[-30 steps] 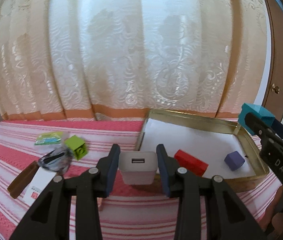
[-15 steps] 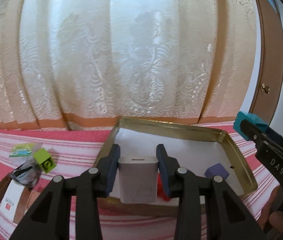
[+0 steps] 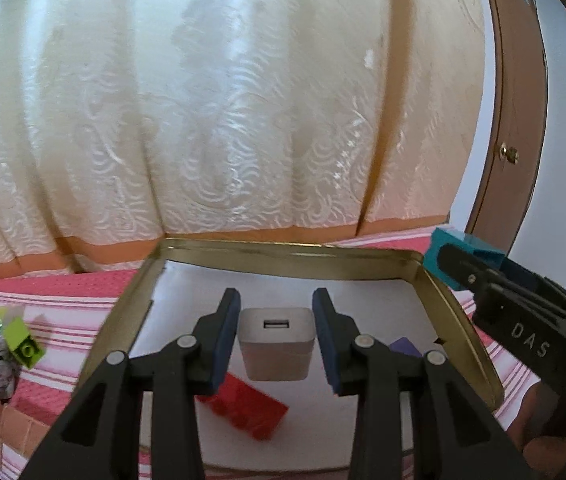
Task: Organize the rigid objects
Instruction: 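Carry the white charger and teal brick into the gold tray and release both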
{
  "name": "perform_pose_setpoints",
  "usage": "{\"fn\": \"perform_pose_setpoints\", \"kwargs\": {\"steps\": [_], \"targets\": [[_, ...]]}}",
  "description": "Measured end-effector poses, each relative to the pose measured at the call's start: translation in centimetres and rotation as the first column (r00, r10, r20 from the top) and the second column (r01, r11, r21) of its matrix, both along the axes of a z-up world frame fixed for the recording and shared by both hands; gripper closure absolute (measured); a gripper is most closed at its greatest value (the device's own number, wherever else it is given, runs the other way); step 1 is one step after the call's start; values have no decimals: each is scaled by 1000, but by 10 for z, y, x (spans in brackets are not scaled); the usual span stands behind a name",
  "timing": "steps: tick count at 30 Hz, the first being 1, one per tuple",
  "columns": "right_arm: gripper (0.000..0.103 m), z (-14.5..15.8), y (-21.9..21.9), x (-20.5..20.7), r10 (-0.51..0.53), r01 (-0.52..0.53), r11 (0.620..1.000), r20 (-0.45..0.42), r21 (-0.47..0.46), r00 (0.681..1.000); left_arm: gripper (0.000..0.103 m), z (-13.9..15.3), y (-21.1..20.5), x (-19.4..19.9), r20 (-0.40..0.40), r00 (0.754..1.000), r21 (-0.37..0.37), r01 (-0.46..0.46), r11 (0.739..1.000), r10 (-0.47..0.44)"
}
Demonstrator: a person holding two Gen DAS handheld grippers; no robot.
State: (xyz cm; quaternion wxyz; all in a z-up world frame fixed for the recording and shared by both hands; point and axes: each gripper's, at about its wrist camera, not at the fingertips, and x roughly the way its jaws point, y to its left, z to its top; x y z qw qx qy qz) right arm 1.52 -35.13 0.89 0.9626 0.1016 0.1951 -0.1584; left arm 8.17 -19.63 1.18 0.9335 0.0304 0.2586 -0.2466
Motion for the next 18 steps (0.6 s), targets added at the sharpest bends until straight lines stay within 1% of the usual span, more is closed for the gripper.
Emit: {"fn": "perform_pose_setpoints", "kwargs": {"steps": [2, 4, 10, 13, 18], "targets": [[37, -3, -3, 3, -16, 16, 1000, -19, 0, 1000, 66, -3, -10, 0, -8, 1000, 18, 15, 1000, -15], [37, -6, -9, 4, -21, 21, 1000, -32, 22, 999, 66, -5, -18, -2, -9, 1000, 41, 25, 999, -25], [37, -12, -14, 15, 7, 0, 996, -84, 84, 996, 66, -12, -28, -3, -22, 999, 79, 38, 996, -37], [37, -13, -10, 19, 10, -2, 997, -100, 72, 995, 66, -12, -29, -7, -4, 999, 94, 33, 995, -33], [37, -13, -8, 19, 9, -3, 998, -98, 65, 995, 66, -13, -32, -9, 20, 999, 118, 27, 993, -29]]}}
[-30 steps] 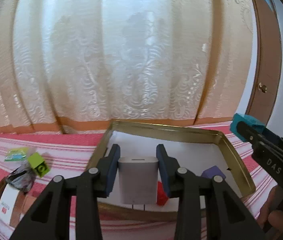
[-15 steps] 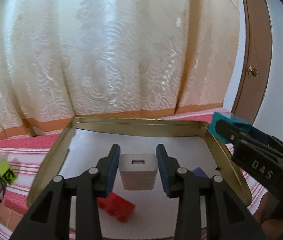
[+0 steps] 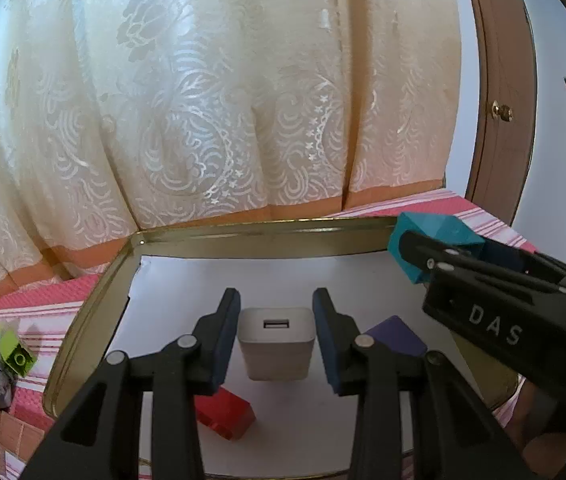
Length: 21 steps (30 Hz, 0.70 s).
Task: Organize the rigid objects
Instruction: 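Carry the white charger and teal brick into the gold tray and release both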
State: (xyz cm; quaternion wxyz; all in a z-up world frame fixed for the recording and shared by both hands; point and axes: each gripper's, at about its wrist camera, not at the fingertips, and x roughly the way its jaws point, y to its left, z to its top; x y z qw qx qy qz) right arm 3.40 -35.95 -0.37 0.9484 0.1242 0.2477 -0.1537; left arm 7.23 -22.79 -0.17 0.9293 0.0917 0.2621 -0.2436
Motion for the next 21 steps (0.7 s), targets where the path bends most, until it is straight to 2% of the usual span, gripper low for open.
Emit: {"fn": "perform_pose_setpoints", "kwargs": {"steps": [9, 10, 12, 13, 14, 15, 17, 21], "targets": [[36, 0, 4, 2, 26, -26, 1000, 20, -5, 999, 66, -2, 0, 0, 19, 1000, 10, -22, 1000, 22], [34, 1, 4, 1, 37, -37, 999, 30, 6, 999, 66, -2, 0, 1, 25, 999, 12, -29, 999, 29], [23, 1, 5, 1, 72, -74, 997, 45, 37, 996, 65, 0, 2, -1, 47, 997, 13, -58, 998, 57], [18, 2, 6, 1, 82, -84, 995, 49, 44, 995, 59, 2, 3, -2, 60, 996, 7, -66, 998, 65], [18, 5, 7, -1, 99, -103, 993, 67, 53, 993, 45, 3, 4, -4, 66, 995, 3, -70, 998, 69], [18, 7, 7, -3, 103, -108, 993, 81, 54, 991, 35, 6, 5, -7, 78, 994, -1, -77, 997, 76], [17, 11, 9, -7, 95, -101, 994, 111, 44, 989, 1, 11, 6, -12, 111, 989, -13, -96, 995, 97], [15, 15, 10, -13, 53, -57, 998, 138, 21, 989, 0, 18, 10, -20, 150, 982, -30, -113, 993, 116]]}}
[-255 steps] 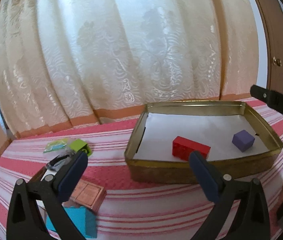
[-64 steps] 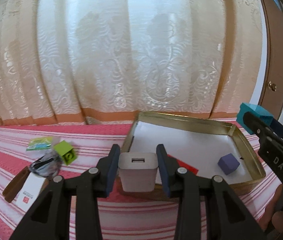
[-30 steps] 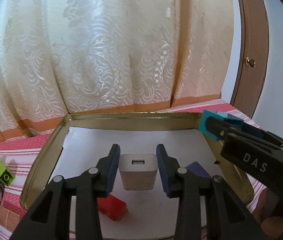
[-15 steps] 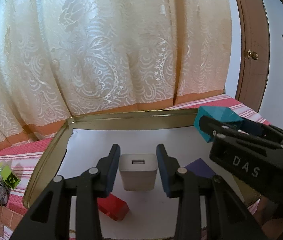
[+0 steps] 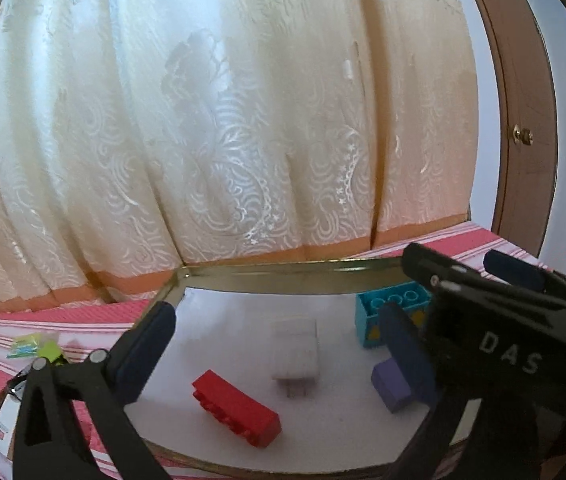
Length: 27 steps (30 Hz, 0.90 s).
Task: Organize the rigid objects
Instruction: 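Carry the white charger and teal brick into the gold tray and release both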
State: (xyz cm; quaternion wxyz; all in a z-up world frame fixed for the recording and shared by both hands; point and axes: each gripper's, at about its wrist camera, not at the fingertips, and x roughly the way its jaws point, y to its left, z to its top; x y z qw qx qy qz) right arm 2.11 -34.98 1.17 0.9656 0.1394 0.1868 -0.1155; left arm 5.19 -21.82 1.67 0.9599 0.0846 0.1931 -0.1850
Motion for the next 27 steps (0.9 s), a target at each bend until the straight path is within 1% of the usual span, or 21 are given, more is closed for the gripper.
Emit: {"fn": "perform_pose_setpoints", "kwargs": {"steps": [6, 11, 14, 16, 19, 23, 25, 27], "targets": [[15, 0, 1, -1, -15, 15, 1000, -5, -4, 1000, 0, -2, 8, -6, 1, 1000, 6, -22, 1000, 22], [15, -2, 8, -4, -31, 31, 999, -22, -36, 999, 0, -2, 23, -13, 24, 998, 19, -66, 998, 66], [15, 0, 17, -11, -30, 30, 997, 8, -77, 1000, 0, -4, 33, -17, 29, 996, 33, -81, 996, 80], [15, 3, 25, -17, -42, 47, 992, 43, -121, 998, 0, -6, 41, -19, 31, 995, 41, -92, 995, 91], [15, 6, 34, -26, -64, 78, 982, 91, -172, 994, 0, -8, 54, -21, 30, 991, 37, -132, 991, 131], [15, 5, 41, -31, -75, 97, 980, 124, -176, 989, 1, -10, 72, -24, 37, 985, 27, -168, 985, 167], [15, 4, 46, -33, -59, 85, 980, 146, -179, 988, 1, -11, 79, -26, 45, 981, 31, -188, 982, 187], [15, 4, 54, -35, -46, 81, 973, 163, -217, 986, 1, -12, 87, -26, 40, 980, 24, -197, 980, 196]]}}
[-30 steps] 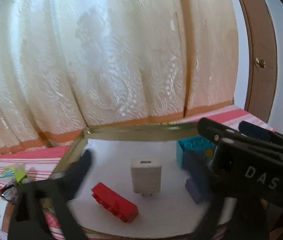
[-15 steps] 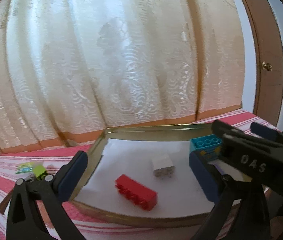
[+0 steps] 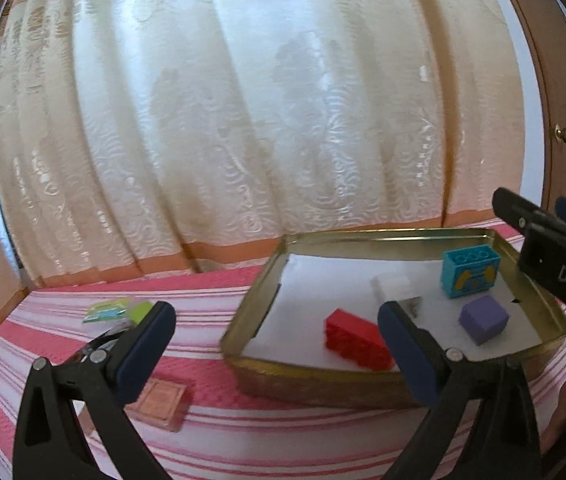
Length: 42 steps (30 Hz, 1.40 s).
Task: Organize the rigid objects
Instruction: 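Carry the white charger and teal brick into the gold tray and release both, then move both tools over the brown comb piece and copper-framed card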
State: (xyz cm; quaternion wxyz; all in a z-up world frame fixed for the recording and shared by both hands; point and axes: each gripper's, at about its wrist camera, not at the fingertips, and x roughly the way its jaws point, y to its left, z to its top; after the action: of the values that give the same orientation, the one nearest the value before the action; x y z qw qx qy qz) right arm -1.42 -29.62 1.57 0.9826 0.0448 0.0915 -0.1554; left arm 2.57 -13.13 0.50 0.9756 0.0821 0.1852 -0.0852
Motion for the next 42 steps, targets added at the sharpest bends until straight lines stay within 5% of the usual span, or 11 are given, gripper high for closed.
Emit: {"fn": "perform_pose_setpoints", "kwargs": {"steps": [7, 16, 42], "targets": [[15, 0, 17, -2, 7, -6, 997, 10, -82, 1000, 1, 0, 24, 2, -16, 1000, -49, -28, 998, 27], [15, 2, 13, -25, -106, 107, 994, 67, -17, 992, 1, -1, 33, -2, -19, 1000, -43, -18, 999, 17], [15, -5, 104, -24, 31, -31, 1000, 18, 4, 999, 1, -3, 118, -1, -6, 996, -47, -94, 994, 94]]}}
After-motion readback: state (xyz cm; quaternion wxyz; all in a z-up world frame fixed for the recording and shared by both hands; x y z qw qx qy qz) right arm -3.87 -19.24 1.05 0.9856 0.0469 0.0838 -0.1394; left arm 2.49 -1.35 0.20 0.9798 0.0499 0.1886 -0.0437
